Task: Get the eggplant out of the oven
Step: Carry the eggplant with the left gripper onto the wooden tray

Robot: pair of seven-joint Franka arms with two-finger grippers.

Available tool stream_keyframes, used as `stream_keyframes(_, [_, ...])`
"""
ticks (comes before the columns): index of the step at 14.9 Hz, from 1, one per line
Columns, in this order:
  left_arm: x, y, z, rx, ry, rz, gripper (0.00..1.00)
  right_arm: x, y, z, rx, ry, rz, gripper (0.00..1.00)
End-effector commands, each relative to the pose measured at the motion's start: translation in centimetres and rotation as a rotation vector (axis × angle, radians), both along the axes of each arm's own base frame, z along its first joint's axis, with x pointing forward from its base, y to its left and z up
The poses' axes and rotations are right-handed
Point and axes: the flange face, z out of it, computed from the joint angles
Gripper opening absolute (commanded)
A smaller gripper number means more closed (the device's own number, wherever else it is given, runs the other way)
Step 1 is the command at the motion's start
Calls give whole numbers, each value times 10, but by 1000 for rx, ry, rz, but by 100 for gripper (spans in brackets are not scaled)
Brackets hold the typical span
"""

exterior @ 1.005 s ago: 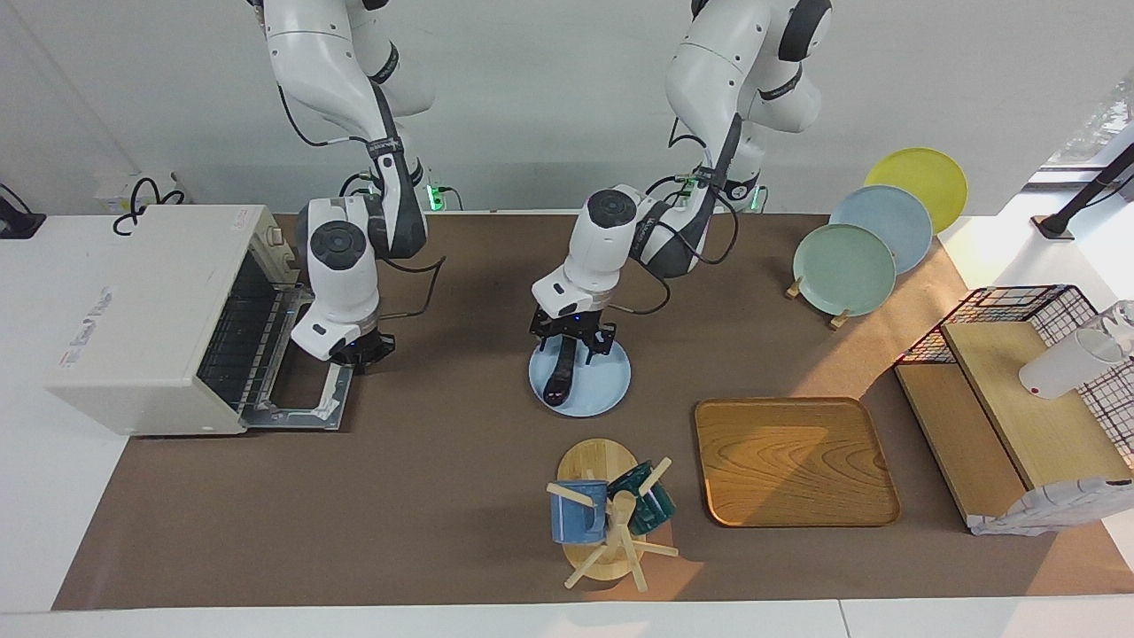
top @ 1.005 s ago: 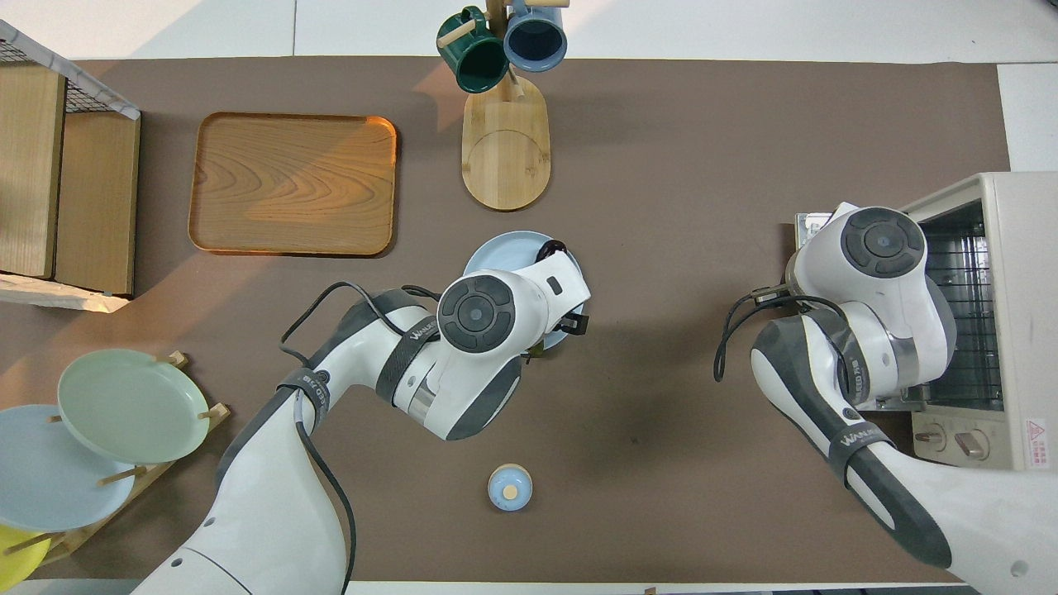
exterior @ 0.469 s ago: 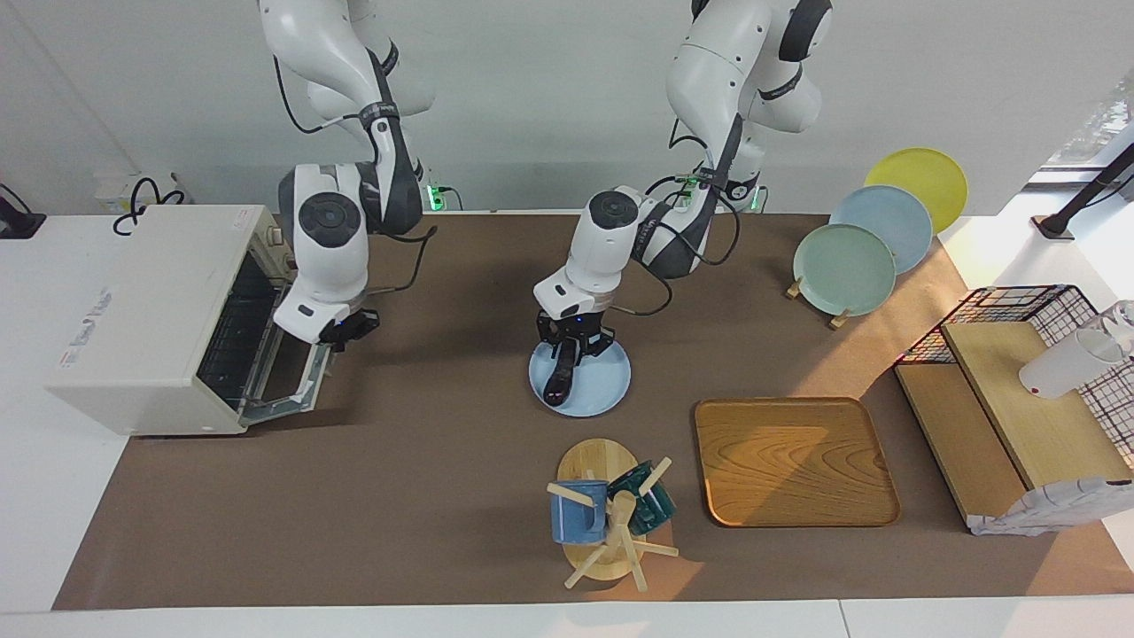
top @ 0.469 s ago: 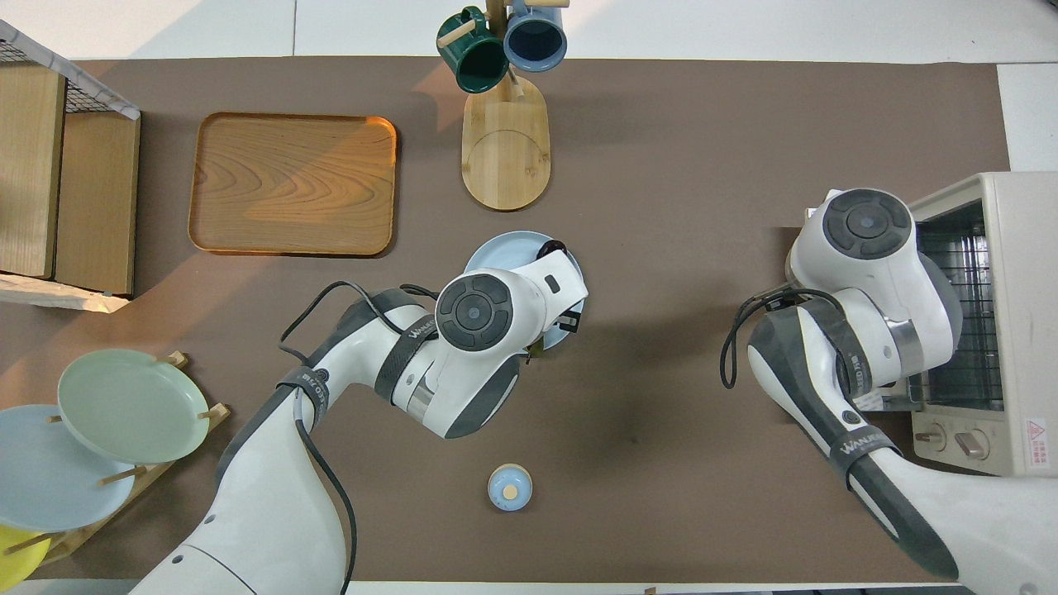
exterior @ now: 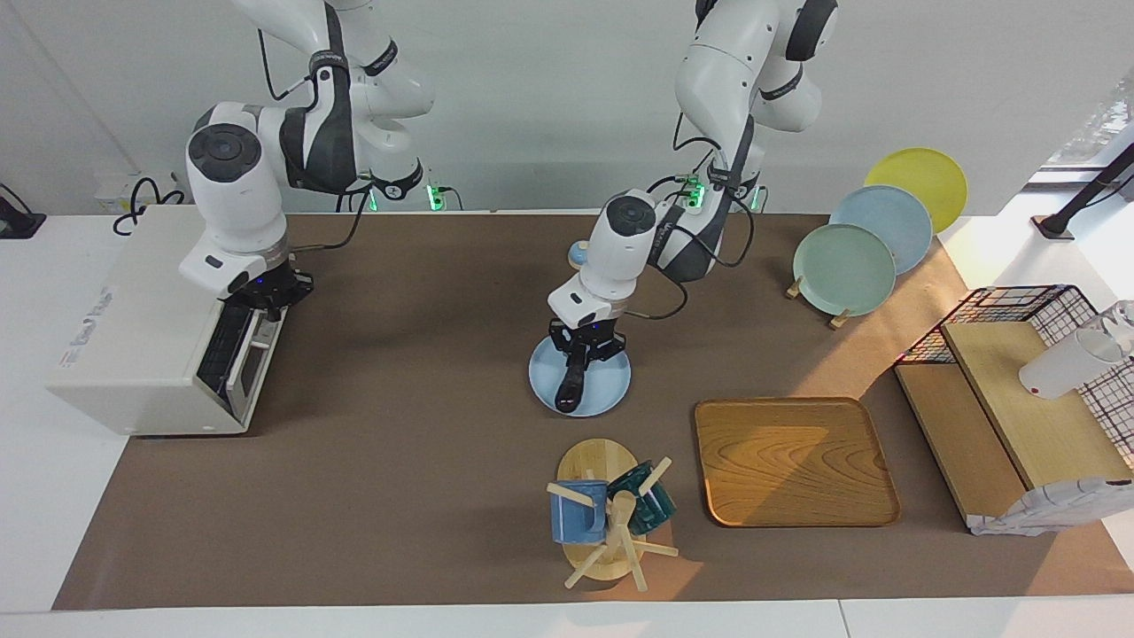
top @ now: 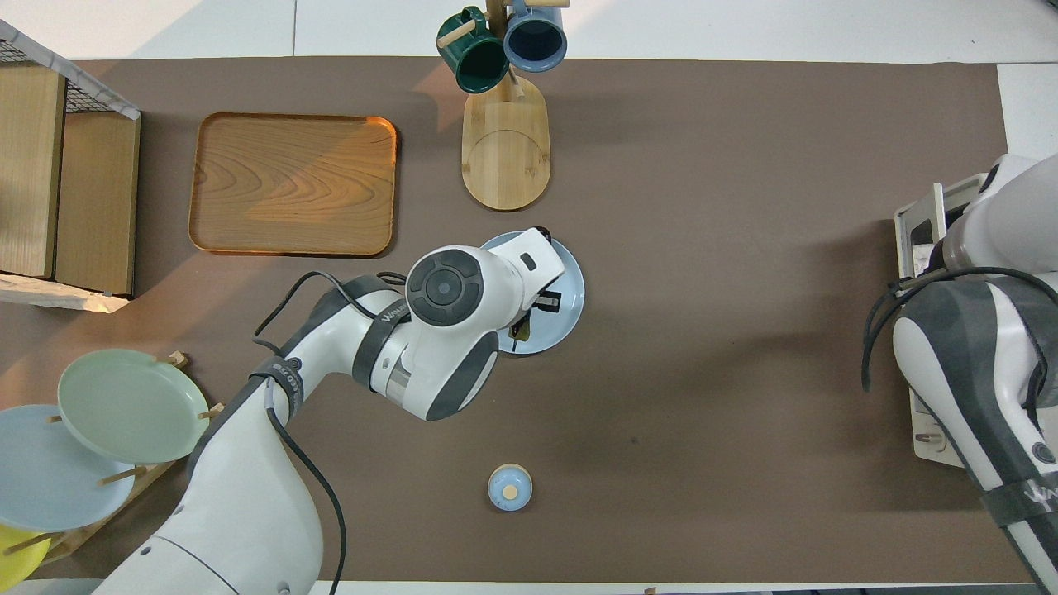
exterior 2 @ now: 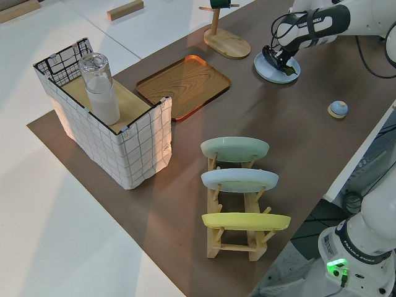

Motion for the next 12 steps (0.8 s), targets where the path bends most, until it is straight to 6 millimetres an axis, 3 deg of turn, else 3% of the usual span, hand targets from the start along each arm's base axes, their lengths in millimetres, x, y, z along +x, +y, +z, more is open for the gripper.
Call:
stream_keyframes(1, [21, 44, 46, -22, 26, 69, 0, -21, -21, -13, 34, 101, -32, 6])
stream_keyframes(3, [45, 83, 71, -13, 50, 125, 0, -24, -34, -10, 41, 107, -53, 8])
stream_keyframes(5, [79, 137, 92, 2, 81, 138, 0, -28, -27, 17, 78, 85, -72, 15])
stream_keyframes(6, [101, 177, 102, -15, 91, 125, 0, -28, -19, 45, 117, 57, -81, 30])
stream_keyframes(9, [132, 277, 104, -47, 96, 130, 0, -24, -12, 86, 178, 40, -113, 56])
stream_keyframes(10, [137, 295, 102, -45, 82, 139, 0, -23, -13, 90, 191, 31, -120, 67])
stream_keyframes(11, [142, 307, 92, -36, 85, 151, 0, -21, -10, 89, 213, 13, -143, 100])
stream_keyframes(12, [148, 320, 77, -16, 85, 162, 0, -20, -9, 90, 238, 5, -197, 100])
